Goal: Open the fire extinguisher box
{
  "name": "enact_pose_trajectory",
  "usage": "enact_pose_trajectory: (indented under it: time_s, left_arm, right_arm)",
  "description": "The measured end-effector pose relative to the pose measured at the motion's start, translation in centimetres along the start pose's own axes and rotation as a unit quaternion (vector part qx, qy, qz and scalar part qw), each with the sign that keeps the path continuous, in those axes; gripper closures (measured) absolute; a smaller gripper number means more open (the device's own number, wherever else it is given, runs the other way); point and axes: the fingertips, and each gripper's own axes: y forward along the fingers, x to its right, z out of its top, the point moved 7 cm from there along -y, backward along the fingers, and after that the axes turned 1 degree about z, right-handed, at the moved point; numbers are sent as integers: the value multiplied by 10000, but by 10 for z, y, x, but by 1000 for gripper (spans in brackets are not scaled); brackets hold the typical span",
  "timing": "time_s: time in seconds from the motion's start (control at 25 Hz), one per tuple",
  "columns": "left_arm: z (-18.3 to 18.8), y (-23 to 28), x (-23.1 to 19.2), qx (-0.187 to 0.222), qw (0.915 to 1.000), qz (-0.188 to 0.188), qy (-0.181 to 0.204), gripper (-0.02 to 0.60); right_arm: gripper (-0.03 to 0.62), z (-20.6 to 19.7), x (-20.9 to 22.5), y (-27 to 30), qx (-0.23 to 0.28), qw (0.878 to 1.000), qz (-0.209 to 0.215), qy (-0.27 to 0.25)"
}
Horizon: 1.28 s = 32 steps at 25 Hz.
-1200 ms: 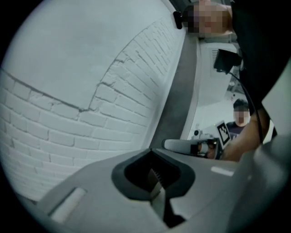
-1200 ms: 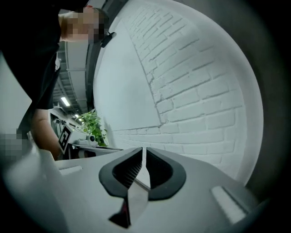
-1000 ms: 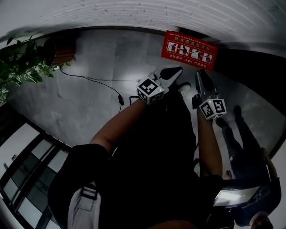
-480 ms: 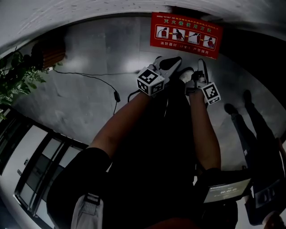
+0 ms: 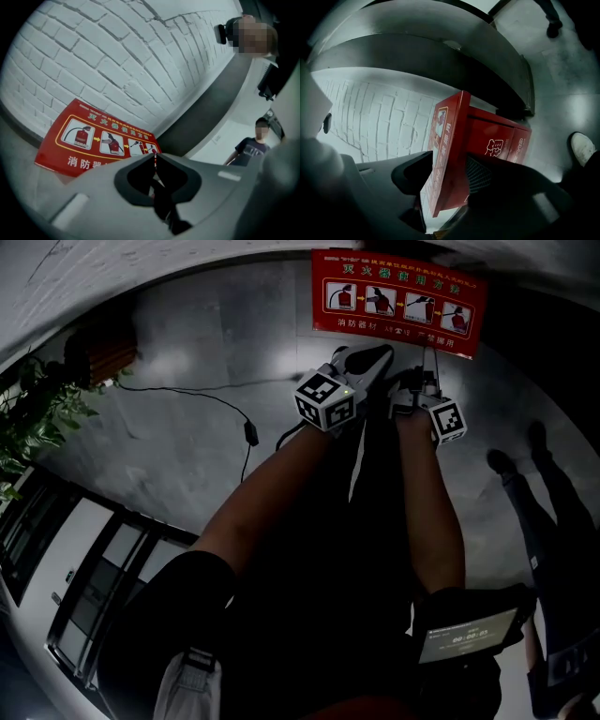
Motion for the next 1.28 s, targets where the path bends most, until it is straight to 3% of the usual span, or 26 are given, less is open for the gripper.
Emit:
enact_pose_trajectory:
  time_s: [0.2,0.44,0.68,1.04,1.28]
  left_arm:
    - [1,10,-6,-29,10000,66,25,569]
    - [-2,19,-10,-88,9998,65,178,569]
    - [-4,16,-8,-109,9998,58,155,569]
    - [-1,0,3,-47,9998,66,161,569]
    - [5,-20,12,2,9994,122,323,569]
  right_arm:
    - [382,-5,7,7,103,9997,3,199]
    - [468,-3,8,23,245,9989,251,322]
    - [479,-3,10,21,280,9979,252,519]
    - [501,-2,-13,11,344,9959,412,727]
    - [510,2,-43,-1,315,9957,652,574]
